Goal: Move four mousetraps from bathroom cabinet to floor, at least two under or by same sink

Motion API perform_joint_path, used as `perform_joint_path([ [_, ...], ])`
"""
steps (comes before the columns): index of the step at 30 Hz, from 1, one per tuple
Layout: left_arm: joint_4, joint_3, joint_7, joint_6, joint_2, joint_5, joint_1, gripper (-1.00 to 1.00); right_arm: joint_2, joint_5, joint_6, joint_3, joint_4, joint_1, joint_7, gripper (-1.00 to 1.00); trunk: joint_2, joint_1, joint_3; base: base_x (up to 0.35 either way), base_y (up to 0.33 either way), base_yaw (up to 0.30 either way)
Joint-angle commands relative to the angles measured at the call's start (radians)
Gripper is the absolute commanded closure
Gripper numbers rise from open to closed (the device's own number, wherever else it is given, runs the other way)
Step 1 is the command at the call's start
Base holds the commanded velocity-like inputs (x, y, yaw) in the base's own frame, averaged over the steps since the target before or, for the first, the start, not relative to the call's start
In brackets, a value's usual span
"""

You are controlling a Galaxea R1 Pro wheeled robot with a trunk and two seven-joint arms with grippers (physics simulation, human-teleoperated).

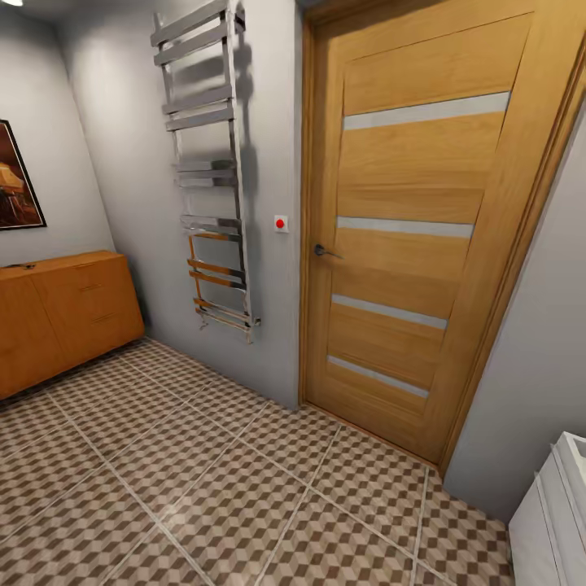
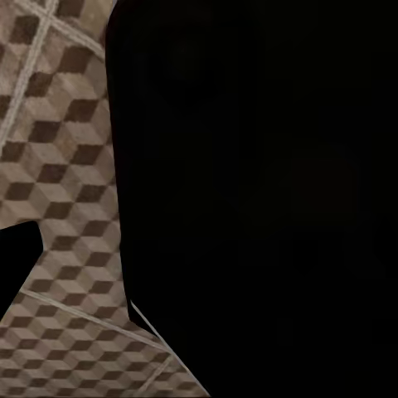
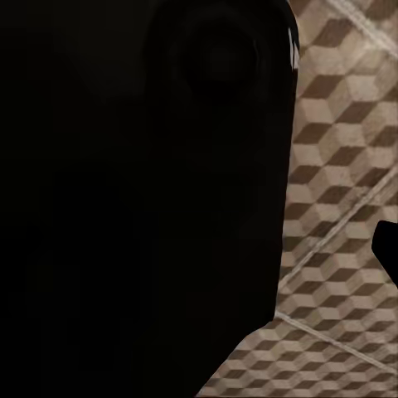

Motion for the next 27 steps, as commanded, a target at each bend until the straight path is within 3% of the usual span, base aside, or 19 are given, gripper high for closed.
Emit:
perform_joint_path([
  [1,0.001,-0.004,0.0,0.0,-0.006,-0.003,0.005,-1.0,0.006,-0.002,-0.002,0.003,-0.004,0.002,0.003,-1.0,-0.001,0.0,-0.001,0.0,0.0,0.0],
  [9,0.002,0.003,0.0,-0.003,0.002,-0.002,0.019,-1.0,0.042,0.006,-0.003,0.003,-0.021,0.003,-0.001,-1.0,-0.001,0.0,-0.001,0.0,0.0,0.0],
  [18,0.001,0.003,0.0,-0.005,0.004,-0.003,0.02,-1.0,0.05,0.006,-0.006,0.002,-0.023,0.003,-0.002,-1.0,-0.001,0.0,-0.001,0.0,0.0,0.0],
  [27,-0.041,0.006,0.001,-0.006,0.054,-0.004,0.02,-1.0,0.053,0.003,-0.026,0.002,-0.024,0.003,-0.003,-1.0,-0.001,0.0,-0.001,0.0,0.0,0.0],
])
